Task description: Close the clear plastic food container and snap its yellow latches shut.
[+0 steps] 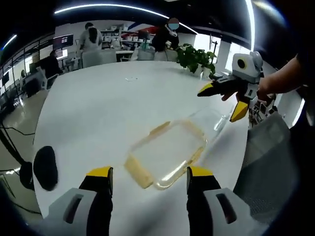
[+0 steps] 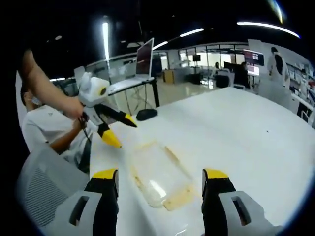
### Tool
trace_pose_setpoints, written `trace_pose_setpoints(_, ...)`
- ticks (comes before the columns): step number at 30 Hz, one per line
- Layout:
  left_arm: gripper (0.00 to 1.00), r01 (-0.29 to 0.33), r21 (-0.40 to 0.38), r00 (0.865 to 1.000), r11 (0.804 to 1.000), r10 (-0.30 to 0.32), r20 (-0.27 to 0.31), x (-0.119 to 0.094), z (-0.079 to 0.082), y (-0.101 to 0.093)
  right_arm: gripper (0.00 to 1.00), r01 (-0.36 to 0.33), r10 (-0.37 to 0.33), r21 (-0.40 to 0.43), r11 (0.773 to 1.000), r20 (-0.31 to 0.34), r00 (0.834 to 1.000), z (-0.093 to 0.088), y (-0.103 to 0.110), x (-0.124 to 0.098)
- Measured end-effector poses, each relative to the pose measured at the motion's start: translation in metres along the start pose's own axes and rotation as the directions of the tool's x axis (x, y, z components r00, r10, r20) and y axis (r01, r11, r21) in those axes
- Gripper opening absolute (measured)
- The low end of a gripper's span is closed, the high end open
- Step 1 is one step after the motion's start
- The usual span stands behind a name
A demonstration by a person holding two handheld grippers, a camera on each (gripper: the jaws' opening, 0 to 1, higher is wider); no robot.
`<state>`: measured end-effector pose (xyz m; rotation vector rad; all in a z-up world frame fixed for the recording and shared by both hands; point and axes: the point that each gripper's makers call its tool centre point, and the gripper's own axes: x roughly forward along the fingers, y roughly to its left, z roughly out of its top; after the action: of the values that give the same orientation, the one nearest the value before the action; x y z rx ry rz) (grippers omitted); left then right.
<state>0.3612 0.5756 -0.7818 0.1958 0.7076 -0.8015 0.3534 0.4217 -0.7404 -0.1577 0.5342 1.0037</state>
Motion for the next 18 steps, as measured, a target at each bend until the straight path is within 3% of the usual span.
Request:
trace_pose_setpoints(7, 0.6, 0.046, 0.08, 0.996, 0.996, -0.039, -0.077, 0.01, -0.008, 0.002, 0.65, -0.021, 0.017, -0.051, 0.998, -0.072, 0.997, -0.01, -0.003, 0.007)
trace_pose_setpoints(13, 0.6, 0.078, 0.121, 0.992, 0.99, -0.065, -0.108, 0.015, -0.009, 0.007, 0.64, -0.048, 0.032, -0.1, 0.994, -0.154, 0.988, -0.023, -0.007, 0.013)
trace_pose_setpoints(18, 0.6, 0.107, 0.155, 0.984, 0.982, -0.083, -0.157, 0.019, -0.014, 0.011, 0.64, -0.068, 0.046, -0.111, 0.991, -0.186, 0.981, -0.027, -0.011, 0.017)
